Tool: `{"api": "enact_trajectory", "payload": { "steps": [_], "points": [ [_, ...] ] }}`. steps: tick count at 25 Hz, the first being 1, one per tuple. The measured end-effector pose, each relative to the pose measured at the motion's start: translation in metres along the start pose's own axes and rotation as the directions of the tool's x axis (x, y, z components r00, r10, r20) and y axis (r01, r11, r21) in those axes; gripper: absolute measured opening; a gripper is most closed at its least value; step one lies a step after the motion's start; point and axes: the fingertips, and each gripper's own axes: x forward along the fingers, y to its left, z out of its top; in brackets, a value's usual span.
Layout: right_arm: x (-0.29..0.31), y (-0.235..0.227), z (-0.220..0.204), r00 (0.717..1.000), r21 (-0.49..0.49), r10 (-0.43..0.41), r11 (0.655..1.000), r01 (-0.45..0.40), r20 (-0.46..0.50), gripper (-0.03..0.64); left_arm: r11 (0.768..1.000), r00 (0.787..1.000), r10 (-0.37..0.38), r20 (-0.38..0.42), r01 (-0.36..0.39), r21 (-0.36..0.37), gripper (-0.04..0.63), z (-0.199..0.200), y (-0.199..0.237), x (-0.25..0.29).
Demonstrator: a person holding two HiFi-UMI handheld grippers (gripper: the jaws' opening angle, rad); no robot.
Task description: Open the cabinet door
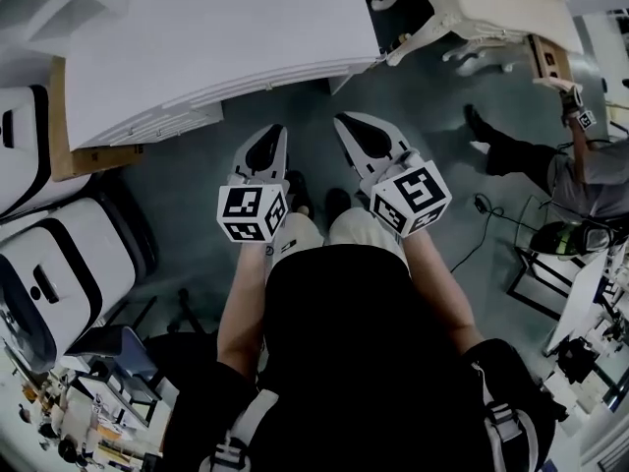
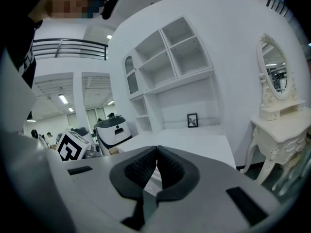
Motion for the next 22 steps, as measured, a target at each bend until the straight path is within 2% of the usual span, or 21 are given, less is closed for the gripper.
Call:
{"api": "enact_trajectory", "payload": {
  "steps": [5,7,8,22],
  "points": [
    [0.017,-0.005,-0.007,0.999,0.011,-0.04,0.999,0.04,-0.02,0.018,1.0,0.999,-0.026,-0.04,0.025,-0.008,0.033,-0.015,0.02,0.022],
    [0.024,-0.005,-0.011,0.998,0.016,-0.049,0.999,0.05,-0.029,0.018,0.999,0.998,-0.033,-0.058,0.032,-0.009,0.086,-0.022,0.029,0.029],
    [0.028,-0.005,-0.011,0.998,0.019,-0.052,0.998,0.053,-0.032,0.018,0.999,0.997,-0.033,-0.065,0.033,-0.011,0.091,-0.024,0.034,0.032],
    [0.068,-0.013,-0.037,0.992,0.058,-0.065,0.996,0.071,-0.104,0.018,0.998,0.991,0.007,-0.136,-0.016,-0.067,0.129,-0.067,0.097,0.084]
  ]
}}
